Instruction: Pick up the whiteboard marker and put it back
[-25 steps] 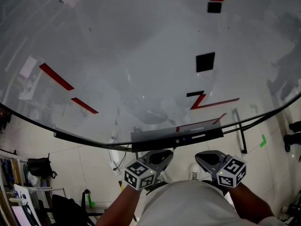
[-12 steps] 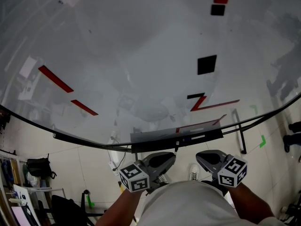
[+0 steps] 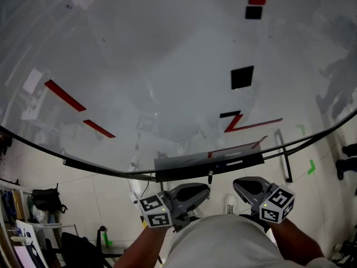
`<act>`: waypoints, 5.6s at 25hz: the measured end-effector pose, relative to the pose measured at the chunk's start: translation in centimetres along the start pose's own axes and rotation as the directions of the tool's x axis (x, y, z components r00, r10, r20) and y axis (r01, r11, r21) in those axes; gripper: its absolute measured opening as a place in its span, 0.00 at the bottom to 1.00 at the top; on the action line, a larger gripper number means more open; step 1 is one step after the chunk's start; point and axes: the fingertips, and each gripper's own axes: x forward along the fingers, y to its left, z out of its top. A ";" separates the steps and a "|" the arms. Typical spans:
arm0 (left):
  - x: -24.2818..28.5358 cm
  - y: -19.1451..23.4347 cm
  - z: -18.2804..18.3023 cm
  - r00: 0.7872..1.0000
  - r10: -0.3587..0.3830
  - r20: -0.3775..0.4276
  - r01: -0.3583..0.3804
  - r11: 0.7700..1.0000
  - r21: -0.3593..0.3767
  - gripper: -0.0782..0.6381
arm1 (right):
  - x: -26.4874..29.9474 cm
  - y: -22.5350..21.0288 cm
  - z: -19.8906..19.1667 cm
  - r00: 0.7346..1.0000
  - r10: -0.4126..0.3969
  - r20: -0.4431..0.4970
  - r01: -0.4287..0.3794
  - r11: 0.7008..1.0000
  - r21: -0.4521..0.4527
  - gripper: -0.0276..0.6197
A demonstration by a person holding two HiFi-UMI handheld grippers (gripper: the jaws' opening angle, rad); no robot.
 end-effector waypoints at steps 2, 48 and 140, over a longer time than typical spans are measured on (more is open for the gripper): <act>-0.1 -0.7 0.5 0.999 -0.041 0.022 0.040 0.999 0.014 0.19 | 0.0 0.0 0.1 1.000 -0.001 0.002 0.001 1.000 -0.003 0.05; -0.7 -0.8 1.6 0.999 0.000 0.037 -0.005 0.990 0.143 0.19 | 0.0 -0.6 -1.2 1.000 -0.016 -0.022 0.016 1.000 0.015 0.05; -2.0 13.8 -7.5 0.336 0.845 -0.417 0.234 0.354 0.906 0.19 | -2.0 -2.0 -2.3 0.997 -0.078 -0.028 0.079 0.997 0.028 0.05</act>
